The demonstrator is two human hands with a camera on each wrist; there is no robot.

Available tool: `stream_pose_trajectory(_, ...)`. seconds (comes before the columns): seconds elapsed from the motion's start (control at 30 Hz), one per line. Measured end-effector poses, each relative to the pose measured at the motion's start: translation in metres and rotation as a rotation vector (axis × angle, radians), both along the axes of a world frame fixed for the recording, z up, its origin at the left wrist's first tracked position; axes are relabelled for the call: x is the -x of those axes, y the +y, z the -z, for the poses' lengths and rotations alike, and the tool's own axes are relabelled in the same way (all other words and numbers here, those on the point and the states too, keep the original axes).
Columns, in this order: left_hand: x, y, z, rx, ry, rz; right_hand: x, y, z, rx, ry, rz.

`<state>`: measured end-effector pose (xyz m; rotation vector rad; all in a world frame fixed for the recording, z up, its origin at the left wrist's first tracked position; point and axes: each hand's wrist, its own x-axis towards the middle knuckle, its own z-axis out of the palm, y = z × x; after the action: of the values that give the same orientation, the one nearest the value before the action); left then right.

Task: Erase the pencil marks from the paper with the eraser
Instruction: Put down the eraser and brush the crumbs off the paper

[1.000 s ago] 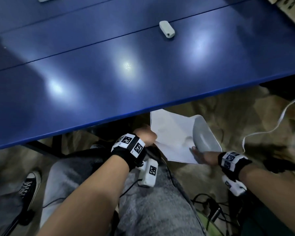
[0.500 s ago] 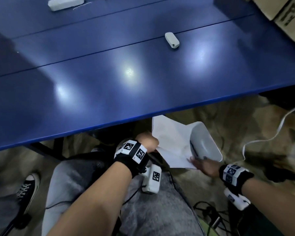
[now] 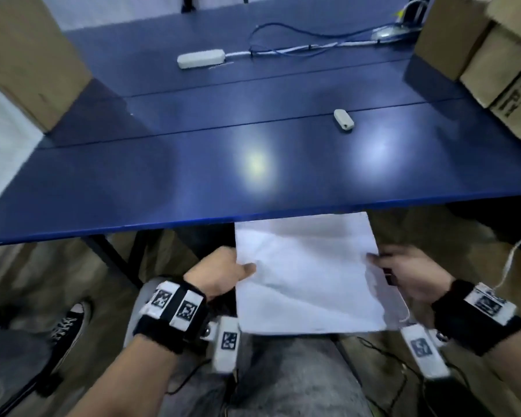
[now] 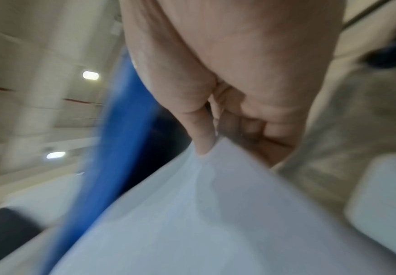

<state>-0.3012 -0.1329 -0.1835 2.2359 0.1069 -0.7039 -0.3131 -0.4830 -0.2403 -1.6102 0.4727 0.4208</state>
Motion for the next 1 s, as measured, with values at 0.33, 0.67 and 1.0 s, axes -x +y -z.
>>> stream_pose_trajectory(0.33, 0.03, 0.069, -0.139, 0.16, -0.225, 0.082, 0.027, 0.039, -0.178, 0.177, -0.433, -0.227)
stream_pose_trajectory(0.67, -0.196, 0.065, -0.168, -0.37, -0.48, -0.281, -0.225, 0.103, -0.207, 0.635, -0.406, -0.166)
stream_pose_trajectory(1.0, -0.282, 0.066, -0.104, -0.612, -0.303, -0.215, -0.296, 0.134, -0.183, 0.951, -0.186, -0.183)
